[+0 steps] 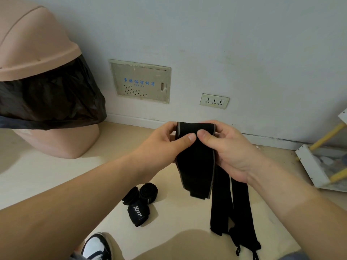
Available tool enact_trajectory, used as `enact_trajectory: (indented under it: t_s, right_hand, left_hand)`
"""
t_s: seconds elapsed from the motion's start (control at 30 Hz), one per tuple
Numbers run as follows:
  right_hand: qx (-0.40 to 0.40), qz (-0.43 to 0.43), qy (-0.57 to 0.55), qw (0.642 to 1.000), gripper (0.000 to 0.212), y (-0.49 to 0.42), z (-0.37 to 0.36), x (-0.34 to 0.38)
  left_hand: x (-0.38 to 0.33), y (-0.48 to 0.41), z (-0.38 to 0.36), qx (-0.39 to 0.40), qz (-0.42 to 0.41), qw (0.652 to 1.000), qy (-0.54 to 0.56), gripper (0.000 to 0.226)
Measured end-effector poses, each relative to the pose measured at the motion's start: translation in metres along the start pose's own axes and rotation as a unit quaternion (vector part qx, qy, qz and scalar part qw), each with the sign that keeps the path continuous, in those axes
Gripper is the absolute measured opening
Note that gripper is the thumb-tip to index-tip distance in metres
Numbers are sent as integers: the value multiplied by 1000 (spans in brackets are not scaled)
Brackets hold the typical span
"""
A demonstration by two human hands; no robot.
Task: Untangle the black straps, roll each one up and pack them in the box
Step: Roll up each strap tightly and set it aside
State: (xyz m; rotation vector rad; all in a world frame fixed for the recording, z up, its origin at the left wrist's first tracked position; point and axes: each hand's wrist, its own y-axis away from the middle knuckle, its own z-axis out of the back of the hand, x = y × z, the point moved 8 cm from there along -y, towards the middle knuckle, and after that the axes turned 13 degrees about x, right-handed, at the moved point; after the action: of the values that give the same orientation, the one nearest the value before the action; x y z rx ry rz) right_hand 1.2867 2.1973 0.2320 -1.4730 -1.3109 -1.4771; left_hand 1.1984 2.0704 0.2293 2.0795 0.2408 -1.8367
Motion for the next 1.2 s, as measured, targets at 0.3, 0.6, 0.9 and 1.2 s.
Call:
enact_trajectory:
  t_s: [0.3, 0.6, 0.9, 1.2]
  right_hand:
    - [-20, 110, 166, 980, 44, -2, -4, 12]
    - [95, -66, 51, 992, 61, -1, -9, -9]
    - [-7, 48, 77, 996, 14, -1, 3, 4]
    - [-11, 91, 141, 986, 44, -1, -2, 12]
  left_hand:
    - [12, -4, -6, -1, 46, 997, 69, 36]
    - [-6, 0, 2, 9, -30, 999, -24, 15]
    - [6, -1, -6, 40, 47, 995, 77, 53]
    - [1, 0, -2, -9, 42, 999, 30, 27]
